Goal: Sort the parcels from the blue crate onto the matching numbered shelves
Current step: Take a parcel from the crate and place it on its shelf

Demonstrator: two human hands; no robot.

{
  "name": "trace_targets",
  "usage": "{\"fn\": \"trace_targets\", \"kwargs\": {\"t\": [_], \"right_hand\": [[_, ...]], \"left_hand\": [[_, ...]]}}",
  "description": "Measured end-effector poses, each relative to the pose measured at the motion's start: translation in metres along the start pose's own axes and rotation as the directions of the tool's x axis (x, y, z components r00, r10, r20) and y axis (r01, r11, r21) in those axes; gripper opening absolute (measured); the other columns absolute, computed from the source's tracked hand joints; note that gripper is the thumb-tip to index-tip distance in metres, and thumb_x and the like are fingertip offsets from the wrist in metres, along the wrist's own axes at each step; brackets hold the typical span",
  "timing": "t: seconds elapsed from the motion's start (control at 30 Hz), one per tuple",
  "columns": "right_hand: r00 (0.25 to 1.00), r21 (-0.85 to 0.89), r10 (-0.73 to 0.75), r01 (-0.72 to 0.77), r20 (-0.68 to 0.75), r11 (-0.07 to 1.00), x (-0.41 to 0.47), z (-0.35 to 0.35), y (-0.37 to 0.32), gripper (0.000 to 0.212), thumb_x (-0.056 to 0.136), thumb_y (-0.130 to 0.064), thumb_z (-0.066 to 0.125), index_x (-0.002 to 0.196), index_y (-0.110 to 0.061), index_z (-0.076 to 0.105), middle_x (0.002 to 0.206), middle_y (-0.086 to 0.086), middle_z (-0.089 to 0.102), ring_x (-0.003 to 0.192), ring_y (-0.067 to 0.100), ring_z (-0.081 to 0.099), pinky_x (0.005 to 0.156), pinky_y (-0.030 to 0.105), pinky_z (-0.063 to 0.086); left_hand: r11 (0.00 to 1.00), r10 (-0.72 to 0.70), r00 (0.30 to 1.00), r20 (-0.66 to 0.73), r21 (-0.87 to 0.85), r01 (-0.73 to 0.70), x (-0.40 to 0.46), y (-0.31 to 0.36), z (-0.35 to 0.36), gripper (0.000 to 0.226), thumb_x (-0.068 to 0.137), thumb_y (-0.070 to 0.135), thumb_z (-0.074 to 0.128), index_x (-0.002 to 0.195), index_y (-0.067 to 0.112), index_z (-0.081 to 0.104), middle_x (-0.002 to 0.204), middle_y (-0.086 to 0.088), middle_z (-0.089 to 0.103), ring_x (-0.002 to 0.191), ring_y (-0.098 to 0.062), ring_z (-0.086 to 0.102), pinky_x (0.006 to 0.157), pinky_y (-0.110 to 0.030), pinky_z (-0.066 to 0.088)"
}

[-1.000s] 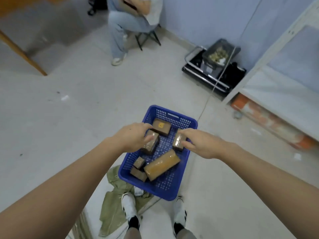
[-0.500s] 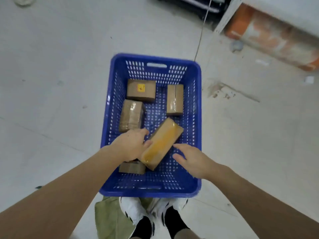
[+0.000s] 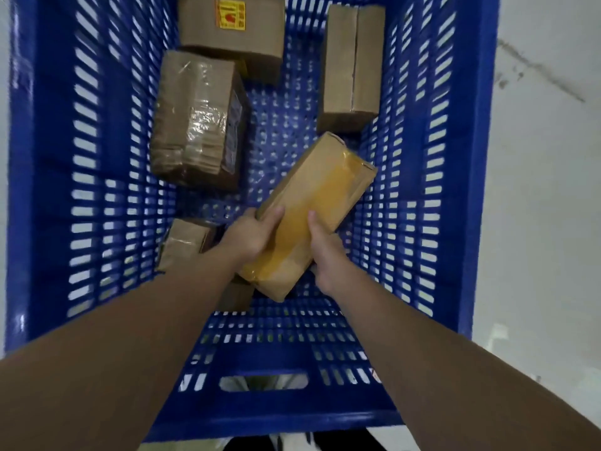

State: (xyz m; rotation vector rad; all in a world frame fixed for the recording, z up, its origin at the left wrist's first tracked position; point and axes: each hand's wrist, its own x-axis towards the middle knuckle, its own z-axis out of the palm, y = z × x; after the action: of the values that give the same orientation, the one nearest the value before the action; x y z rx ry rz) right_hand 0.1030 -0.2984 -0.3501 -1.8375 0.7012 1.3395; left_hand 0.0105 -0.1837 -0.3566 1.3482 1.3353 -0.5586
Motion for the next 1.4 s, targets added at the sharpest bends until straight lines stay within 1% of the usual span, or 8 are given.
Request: {"fn": "trace_targets", "kwargs": {"t": [0.3,0.43,0.53,0.63,0.83,1.03,1.23,1.4], "right_hand": [[0.965,-0.131,-0.239,0.252,0.108,0.959,-0.094,-0.019,-0.04,0.072,0.089,-0.071,0.06,0.147,-0.029,0.048,0.138,-0.005,0.061,0.118,0.018,0.062,0.104,0.043,0.052],[0.87,-0.217,-0.398,0.465,0.29,0.858,-0.185,-0.03,-0.102,0.099,0.062,-0.087,0.072,0.149,-0.054,0.036,0.154,-0.011,0.043,0.135,0.018,0.051,0.109,0.052,0.048],[0.793,-0.262,-0.457,0.579,0.404,0.772,-0.251,-0.037,-0.148,0.093,0.068,-0.076,0.074,0.148,-0.058,0.03,0.154,-0.01,0.039,0.135,0.018,0.047,0.108,0.053,0.048],[0.683,-0.276,-0.614,0.726,0.397,0.63,-0.328,-0.044,-0.192,0.084,0.076,-0.063,0.078,0.147,-0.053,0.033,0.151,-0.01,0.037,0.134,0.015,0.045,0.109,0.046,0.047],[0.4,-0.372,-0.844,0.89,0.358,0.263,-0.523,-0.081,-0.274,0.086,0.074,-0.058,0.08,0.146,-0.051,0.033,0.138,-0.018,0.029,0.128,0.006,0.042,0.107,0.029,0.044],[0.185,-0.429,-0.913,0.903,0.365,0.012,-0.725,-0.107,-0.317,0.096,0.062,-0.071,0.066,0.147,-0.055,0.023,0.151,-0.022,0.013,0.136,0.012,0.033,0.113,0.04,0.042],[0.177,-0.182,-0.885,0.978,0.43,0.107,-0.873,-0.164,-0.357,0.102,0.075,-0.061,0.081,0.156,-0.049,0.02,0.14,-0.024,0.044,0.119,-0.011,0.049,0.091,0.017,0.045],[0.309,0.098,-0.858,0.92,0.411,0.379,-0.956,-0.198,-0.363,0.1,0.062,-0.076,0.078,0.147,-0.037,0.042,0.138,-0.004,0.064,0.121,0.015,0.065,0.109,0.045,0.049]], "left_hand": [[0.995,0.014,0.991,-0.133,-0.094,-0.027,-0.108,0.04,-0.035,0.085,0.097,0.076,0.027,0.152,0.013,0.044,0.149,-0.012,0.054,0.134,-0.032,0.052,0.104,-0.04,0.04],[0.92,-0.045,0.982,-0.184,-0.39,-0.031,-0.182,0.082,-0.075,0.085,0.096,0.078,0.024,0.143,0.014,0.056,0.138,-0.007,0.062,0.116,-0.023,0.059,0.111,-0.042,0.043],[0.811,-0.073,0.98,-0.183,-0.583,-0.048,-0.238,0.123,-0.105,0.074,0.096,0.076,0.032,0.14,0.022,0.057,0.12,0.002,0.067,0.105,-0.019,0.062,0.109,-0.043,0.045],[0.771,-0.048,0.984,-0.17,-0.633,-0.071,-0.3,0.171,-0.142,0.075,0.094,0.078,0.036,0.139,0.022,0.058,0.128,-0.001,0.067,0.111,-0.022,0.064,0.103,-0.046,0.051],[0.7,0.263,0.908,-0.326,-0.583,-0.412,-0.482,0.306,-0.24,0.059,0.094,0.065,0.056,0.137,0.025,0.048,0.129,0.004,0.065,0.106,-0.015,0.067,0.084,-0.039,0.057],[0.648,0.424,0.788,-0.447,-0.458,-0.608,-0.656,0.39,-0.296,0.12,0.043,0.077,0.089,0.142,0.05,0.027,0.139,0.006,0.051,0.121,-0.022,0.06,0.1,-0.05,0.055],[0.494,0.617,0.663,-0.424,-0.447,-0.746,-0.794,0.418,-0.352,0.093,0.071,0.052,0.088,0.148,0.039,0.036,0.135,0.009,0.061,0.117,-0.017,0.063,0.091,-0.042,0.056],[0.405,0.767,0.598,-0.234,-0.546,-0.733,-0.891,0.413,-0.388,0.07,0.074,0.05,0.077,0.136,0.025,0.058,0.123,0.001,0.075,0.111,-0.021,0.073,0.088,-0.039,0.058]]}}
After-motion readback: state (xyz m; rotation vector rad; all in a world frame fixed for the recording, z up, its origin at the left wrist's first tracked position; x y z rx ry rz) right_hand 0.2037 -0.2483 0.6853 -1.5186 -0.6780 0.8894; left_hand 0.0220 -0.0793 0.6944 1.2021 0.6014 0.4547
